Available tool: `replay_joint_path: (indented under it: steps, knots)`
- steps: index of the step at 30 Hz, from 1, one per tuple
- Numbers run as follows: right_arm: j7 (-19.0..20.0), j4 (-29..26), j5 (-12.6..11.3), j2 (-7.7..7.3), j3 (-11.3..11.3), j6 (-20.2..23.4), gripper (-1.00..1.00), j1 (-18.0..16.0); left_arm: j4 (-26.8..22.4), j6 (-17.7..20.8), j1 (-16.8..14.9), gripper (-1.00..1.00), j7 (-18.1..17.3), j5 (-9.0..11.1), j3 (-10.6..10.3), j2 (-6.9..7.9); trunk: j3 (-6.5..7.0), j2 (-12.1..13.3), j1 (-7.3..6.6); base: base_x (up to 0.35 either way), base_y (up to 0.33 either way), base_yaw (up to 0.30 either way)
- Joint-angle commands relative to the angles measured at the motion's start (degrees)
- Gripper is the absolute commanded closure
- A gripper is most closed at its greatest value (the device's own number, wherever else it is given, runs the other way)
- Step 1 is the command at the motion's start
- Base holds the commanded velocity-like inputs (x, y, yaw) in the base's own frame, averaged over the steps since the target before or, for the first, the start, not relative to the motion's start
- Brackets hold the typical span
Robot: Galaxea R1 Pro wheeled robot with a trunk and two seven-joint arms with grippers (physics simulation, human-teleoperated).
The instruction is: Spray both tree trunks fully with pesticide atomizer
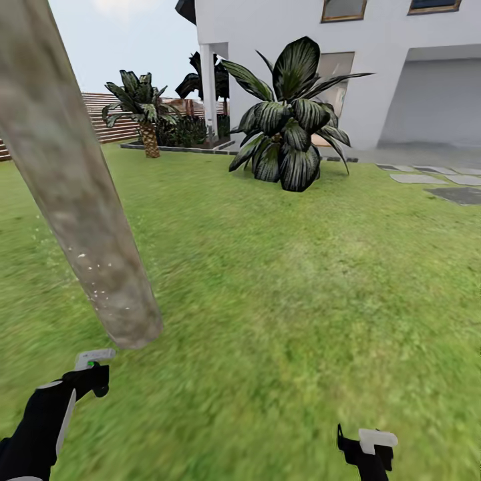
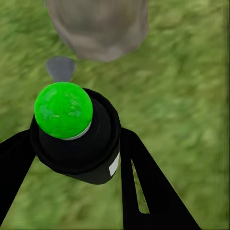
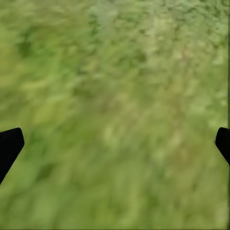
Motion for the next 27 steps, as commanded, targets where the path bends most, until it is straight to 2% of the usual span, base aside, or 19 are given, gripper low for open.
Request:
replay_joint_path:
  steps: [1,10,20,27]
  knots:
    - [0.00,0.00,0.00,0.00,0.00,0.00,-1.00,0.00,-0.09,0.00,0.00,1.00,-0.01,0.09,0.03,-0.03,0.00,0.00,0.00,0.093,-0.263,0.000]
    - [0.00,0.00,0.00,0.00,0.00,0.00,-1.00,0.00,-0.33,0.02,0.00,1.00,-0.02,0.32,0.03,-0.09,0.00,0.00,0.00,0.028,-0.270,0.032]
    - [0.00,0.00,0.00,0.00,0.00,0.00,-1.00,0.00,-0.22,0.00,0.00,1.00,-0.02,0.44,-0.05,-0.12,0.00,0.00,0.00,0.227,-0.197,0.249]
    - [0.00,0.00,0.00,0.00,0.00,0.00,-1.00,0.00,-0.34,0.00,0.00,1.00,-0.02,0.35,-0.05,-0.80,0.00,0.00,0.00,0.164,-0.220,0.016]
